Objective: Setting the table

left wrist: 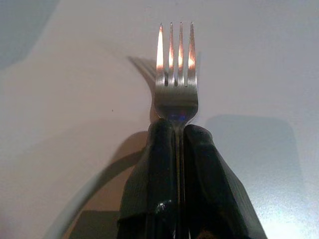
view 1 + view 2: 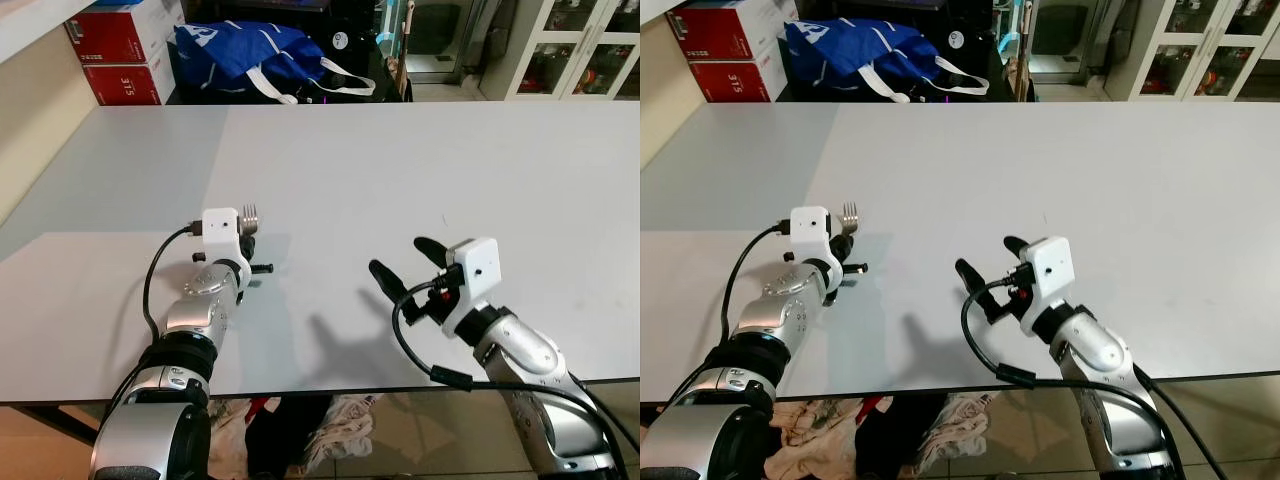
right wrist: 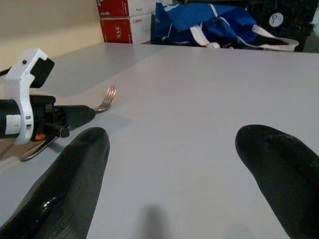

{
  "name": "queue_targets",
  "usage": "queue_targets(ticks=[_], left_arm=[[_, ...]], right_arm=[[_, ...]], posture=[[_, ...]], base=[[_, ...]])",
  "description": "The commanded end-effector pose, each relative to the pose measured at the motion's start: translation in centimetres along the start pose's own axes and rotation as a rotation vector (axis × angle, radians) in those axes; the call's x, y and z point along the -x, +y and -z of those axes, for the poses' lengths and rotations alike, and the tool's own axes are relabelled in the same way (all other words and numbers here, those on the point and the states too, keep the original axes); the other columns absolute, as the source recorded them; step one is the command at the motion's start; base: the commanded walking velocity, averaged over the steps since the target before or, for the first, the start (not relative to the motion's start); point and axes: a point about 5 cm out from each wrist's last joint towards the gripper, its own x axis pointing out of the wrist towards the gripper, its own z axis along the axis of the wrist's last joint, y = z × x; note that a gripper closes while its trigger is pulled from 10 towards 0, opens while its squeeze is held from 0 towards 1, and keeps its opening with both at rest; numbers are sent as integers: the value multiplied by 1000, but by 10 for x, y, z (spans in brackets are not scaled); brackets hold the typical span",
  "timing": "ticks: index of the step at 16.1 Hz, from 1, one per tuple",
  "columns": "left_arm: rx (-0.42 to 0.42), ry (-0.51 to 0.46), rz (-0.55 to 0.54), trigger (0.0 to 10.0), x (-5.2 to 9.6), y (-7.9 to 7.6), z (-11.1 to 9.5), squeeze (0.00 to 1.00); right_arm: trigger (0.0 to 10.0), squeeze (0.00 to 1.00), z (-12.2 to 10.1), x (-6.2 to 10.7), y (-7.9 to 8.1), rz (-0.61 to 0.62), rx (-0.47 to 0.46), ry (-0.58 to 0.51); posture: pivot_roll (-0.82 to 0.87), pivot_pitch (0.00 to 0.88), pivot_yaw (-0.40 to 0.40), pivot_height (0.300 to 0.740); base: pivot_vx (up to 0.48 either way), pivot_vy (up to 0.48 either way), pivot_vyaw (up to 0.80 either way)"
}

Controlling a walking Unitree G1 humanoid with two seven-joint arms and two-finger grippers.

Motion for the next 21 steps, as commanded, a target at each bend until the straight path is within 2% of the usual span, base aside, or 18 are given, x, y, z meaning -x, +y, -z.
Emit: queue_targets(ticks=[1, 7, 8, 9, 10, 15, 21], left_arm=[[1, 39, -1, 10000, 0, 0, 9, 0], [-40, 95, 31, 10000, 1, -5, 26, 0], [-46, 106, 41, 10000, 2, -6, 29, 306], [-58, 120, 46, 10000, 2, -7, 33, 482], [-58, 126, 41, 10000, 2, -6, 34, 1000], [-36, 146, 28, 10000, 2, -8, 39, 1000], [-18, 160, 17, 10000, 3, -18, 44, 1000]], right_arm=[[10000, 0, -5, 0, 2, -11, 15, -11], [10000, 0, -9, -2, 0, -18, 27, -13], [10000, 0, -9, -1, 1, -19, 26, -13], [10000, 0, -9, 0, 2, -19, 25, -9], [10000, 0, -8, 1, 2, -17, 23, -5], [10000, 0, -3, 4, 2, -15, 20, 14], [10000, 0, 0, 3, 0, -20, 18, 28]], posture=[[-137, 0, 28, 740], [-143, 4, 24, 740], [-144, 8, 25, 740], [-149, 15, 24, 740], [-150, 17, 24, 740], [-152, 23, 24, 740], [-146, 19, 21, 740]], base=[[0, 0, 0], [0, 0, 0], [0, 0, 0], [0, 0, 0], [0, 0, 0], [0, 0, 0], [0, 0, 0]])
